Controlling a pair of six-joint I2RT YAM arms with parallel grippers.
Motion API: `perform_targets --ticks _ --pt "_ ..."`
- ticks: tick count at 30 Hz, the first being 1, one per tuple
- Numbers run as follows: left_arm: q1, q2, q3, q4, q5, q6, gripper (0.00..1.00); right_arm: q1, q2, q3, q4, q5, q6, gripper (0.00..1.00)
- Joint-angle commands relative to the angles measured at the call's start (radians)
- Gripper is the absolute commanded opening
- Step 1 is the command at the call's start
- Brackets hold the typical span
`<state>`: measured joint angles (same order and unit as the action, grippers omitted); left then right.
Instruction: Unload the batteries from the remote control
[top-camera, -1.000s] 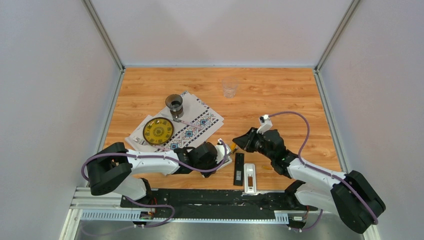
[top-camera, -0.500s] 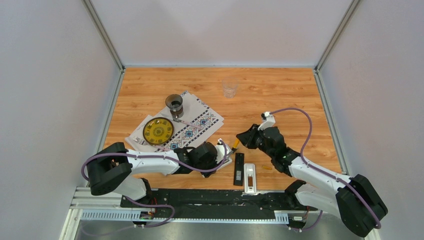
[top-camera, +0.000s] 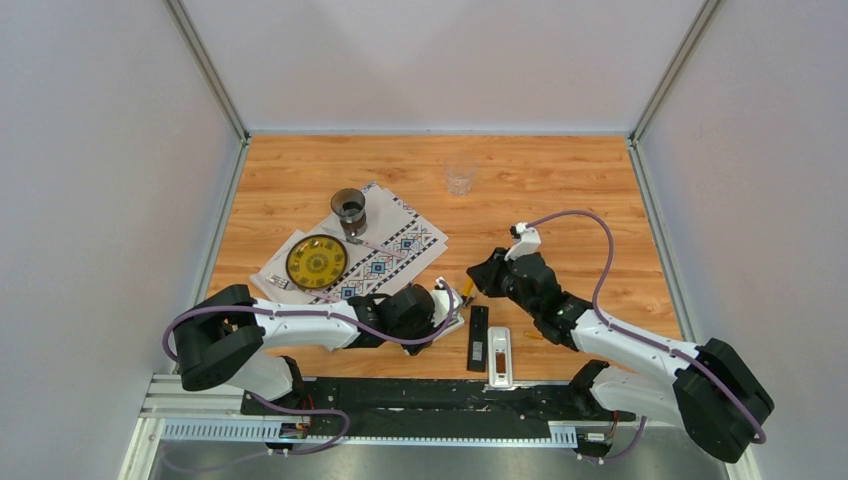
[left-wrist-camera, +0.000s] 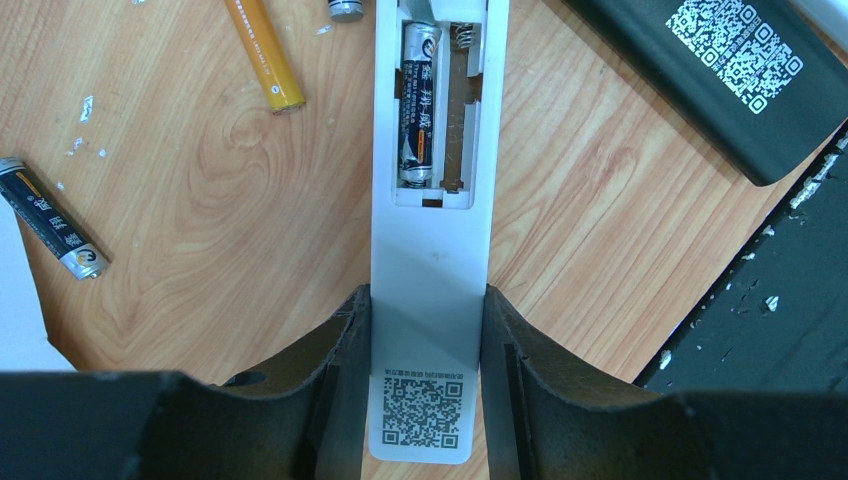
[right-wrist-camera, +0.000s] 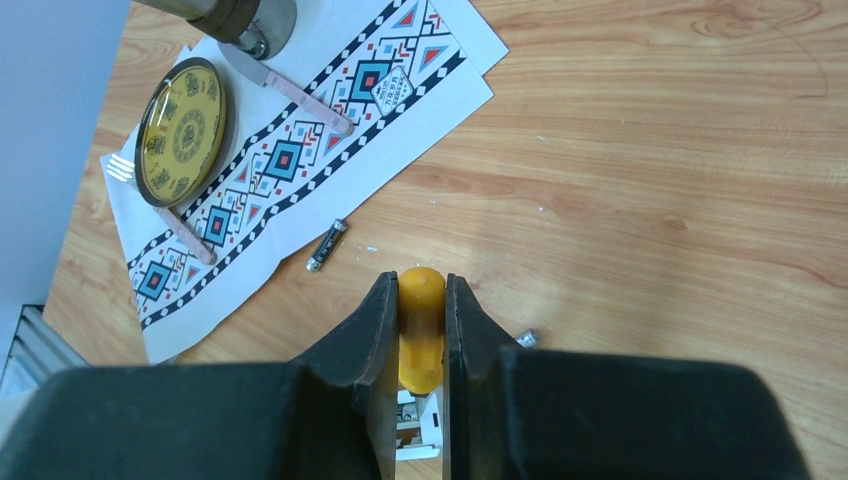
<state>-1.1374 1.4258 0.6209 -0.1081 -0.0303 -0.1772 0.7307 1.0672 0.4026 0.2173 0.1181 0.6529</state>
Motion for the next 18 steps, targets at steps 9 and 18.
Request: perform_targets --ticks 9,18 --pt "0.001 0.038 -0.009 -0.042 0.026 -0.019 0.0 0.3 0.125 0.067 -0.072 0.37 -0.142 0.0" --pt "-0.001 0.033 -0.009 -0.045 0.026 -0.021 0.0 0.363 0.16 0.078 -0.055 0.417 -0.128 0.0"
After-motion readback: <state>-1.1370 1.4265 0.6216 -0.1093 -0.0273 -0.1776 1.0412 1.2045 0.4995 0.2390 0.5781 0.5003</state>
